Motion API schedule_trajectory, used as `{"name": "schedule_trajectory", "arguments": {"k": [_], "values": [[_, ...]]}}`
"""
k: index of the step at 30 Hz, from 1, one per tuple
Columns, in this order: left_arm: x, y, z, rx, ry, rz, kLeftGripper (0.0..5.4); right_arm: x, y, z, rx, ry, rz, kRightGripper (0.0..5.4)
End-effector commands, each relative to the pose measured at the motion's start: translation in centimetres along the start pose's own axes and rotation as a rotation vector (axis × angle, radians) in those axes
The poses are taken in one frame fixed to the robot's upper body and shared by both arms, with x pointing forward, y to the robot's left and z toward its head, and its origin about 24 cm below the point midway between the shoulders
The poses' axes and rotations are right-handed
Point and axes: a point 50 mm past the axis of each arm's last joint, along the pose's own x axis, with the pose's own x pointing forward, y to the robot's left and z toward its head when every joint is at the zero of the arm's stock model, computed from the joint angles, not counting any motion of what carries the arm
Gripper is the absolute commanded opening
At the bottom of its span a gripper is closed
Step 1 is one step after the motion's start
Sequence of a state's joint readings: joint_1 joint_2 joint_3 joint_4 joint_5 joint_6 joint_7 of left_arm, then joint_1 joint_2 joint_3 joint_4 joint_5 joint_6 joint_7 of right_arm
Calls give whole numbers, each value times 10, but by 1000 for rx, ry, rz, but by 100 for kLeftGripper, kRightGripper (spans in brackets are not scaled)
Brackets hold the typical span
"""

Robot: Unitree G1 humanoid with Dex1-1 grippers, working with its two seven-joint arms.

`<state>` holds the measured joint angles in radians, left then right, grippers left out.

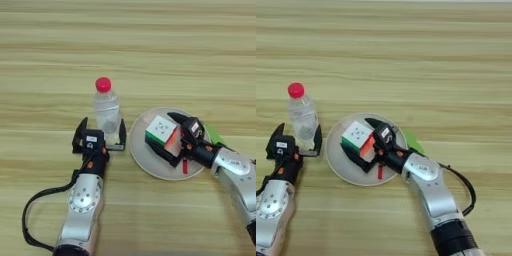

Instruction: Move the objects on the table

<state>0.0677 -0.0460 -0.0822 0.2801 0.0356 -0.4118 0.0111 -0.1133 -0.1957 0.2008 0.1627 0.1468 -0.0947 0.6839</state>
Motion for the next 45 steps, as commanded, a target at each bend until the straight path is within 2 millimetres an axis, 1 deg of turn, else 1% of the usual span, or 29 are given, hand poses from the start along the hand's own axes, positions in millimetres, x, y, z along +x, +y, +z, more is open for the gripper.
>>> {"name": "schedule_trajectory", "arguments": {"k": [1,14,20,25,30,36,42,45], "values": [[-2,-4,2,-11,-11,3,539,3,-1,-1,-26,7,6,540],[-2,-4,2,-11,-14,5,539,6,2,-7,-17,25,7,540],[-2,-4,3,-11,-18,6,540,6,1,-9,-18,28,-1,461],[-2,-4,3,-10,-19,5,540,6,1,-9,-19,23,-5,384],[-2,-5,3,-11,-23,5,540,6,-1,-8,-17,18,-16,336],[-2,-6,4,-11,-25,5,540,4,-5,-3,-17,-12,-42,332],[-2,-7,4,-11,-25,5,540,1,-13,10,-35,-65,-92,332],[-2,-7,3,-10,-24,6,540,-3,-21,18,-46,-99,-146,332]]}}
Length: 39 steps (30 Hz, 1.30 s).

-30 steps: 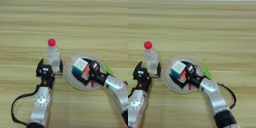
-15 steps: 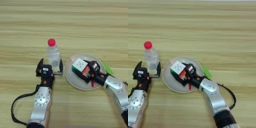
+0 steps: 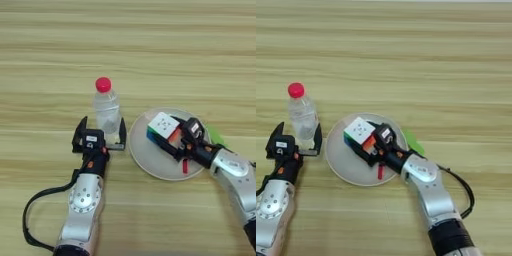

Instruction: Move the objects on the table

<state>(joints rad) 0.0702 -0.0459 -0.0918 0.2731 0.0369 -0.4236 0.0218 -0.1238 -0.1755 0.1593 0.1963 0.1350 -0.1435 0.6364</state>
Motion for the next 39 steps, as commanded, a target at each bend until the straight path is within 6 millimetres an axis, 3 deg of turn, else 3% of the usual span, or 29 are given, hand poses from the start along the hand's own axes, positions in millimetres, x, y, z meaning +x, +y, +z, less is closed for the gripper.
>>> {"name": "schedule_trajectory", "arguments": {"k": [1,13,18,39], "values": [[-2,-6,1,-10,-7,5,540,-1,-16,20,-35,-78,-84,332],[-1,-8,2,-10,-9,7,540,-32,-70,29,-55,-99,-481,332],[-1,-9,2,-12,-11,8,540,-50,-92,22,-58,-62,-652,332],[0,-12,3,-13,-17,8,540,-87,-117,-16,-36,160,-861,332]]}}
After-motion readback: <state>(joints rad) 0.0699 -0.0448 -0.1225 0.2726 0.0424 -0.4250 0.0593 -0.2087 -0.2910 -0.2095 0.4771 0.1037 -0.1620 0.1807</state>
